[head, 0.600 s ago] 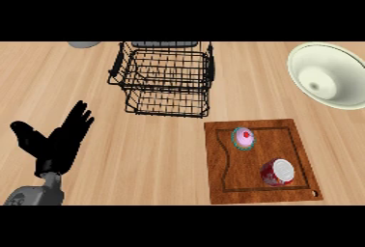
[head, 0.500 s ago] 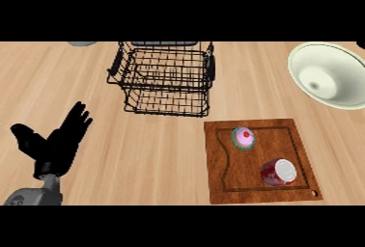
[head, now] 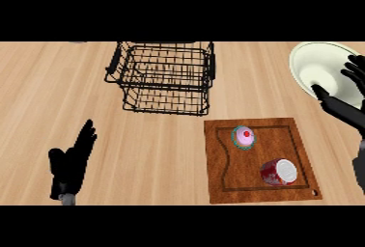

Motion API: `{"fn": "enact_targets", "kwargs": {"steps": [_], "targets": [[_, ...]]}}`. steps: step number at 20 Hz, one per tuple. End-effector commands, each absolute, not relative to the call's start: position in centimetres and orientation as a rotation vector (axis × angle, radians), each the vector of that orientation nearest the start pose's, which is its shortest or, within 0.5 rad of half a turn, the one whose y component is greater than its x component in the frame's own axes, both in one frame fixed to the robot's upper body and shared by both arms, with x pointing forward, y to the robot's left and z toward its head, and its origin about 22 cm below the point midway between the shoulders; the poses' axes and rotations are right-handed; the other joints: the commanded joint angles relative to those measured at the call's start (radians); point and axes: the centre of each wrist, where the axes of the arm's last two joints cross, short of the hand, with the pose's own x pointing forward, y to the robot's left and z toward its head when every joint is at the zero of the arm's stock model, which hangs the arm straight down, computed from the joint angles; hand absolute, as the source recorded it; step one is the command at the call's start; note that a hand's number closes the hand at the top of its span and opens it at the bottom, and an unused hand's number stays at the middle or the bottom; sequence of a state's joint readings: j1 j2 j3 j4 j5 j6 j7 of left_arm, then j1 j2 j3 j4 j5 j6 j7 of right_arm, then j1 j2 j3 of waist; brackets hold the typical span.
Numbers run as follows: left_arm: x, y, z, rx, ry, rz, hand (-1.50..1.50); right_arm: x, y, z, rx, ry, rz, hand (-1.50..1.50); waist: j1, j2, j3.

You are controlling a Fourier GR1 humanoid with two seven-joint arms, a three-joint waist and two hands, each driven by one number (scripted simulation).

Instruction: Pick the cupcake from the cutting board and place it in the tiered basket

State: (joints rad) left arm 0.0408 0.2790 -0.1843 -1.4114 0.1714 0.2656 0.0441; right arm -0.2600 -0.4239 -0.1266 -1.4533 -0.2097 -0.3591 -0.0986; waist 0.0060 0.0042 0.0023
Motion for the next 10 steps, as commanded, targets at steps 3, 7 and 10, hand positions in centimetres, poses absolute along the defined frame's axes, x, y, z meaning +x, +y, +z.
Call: {"fn": "enact_targets", "kwargs": {"steps": [3,7,10], "targets": [[22.4,25.4,-5.3,0.256,-1.302,-0.012,0.00,26.9,-32.8,6.7,-0.345,-1.867,-0.278,-1.50,-0.013,-0.006,-0.002],[21.8,24.7,-5.6,0.261,-1.296,-0.007,0.00,26.2,-32.7,8.9,-0.371,-1.724,0.007,-1.50,-0.018,-0.008,-0.004],[20.4,25.0,-6.4,0.257,-1.289,-0.027,0.00,26.1,-33.8,10.2,-0.383,-1.512,0.266,-1.50,-0.011,-0.008,-0.006]]}}
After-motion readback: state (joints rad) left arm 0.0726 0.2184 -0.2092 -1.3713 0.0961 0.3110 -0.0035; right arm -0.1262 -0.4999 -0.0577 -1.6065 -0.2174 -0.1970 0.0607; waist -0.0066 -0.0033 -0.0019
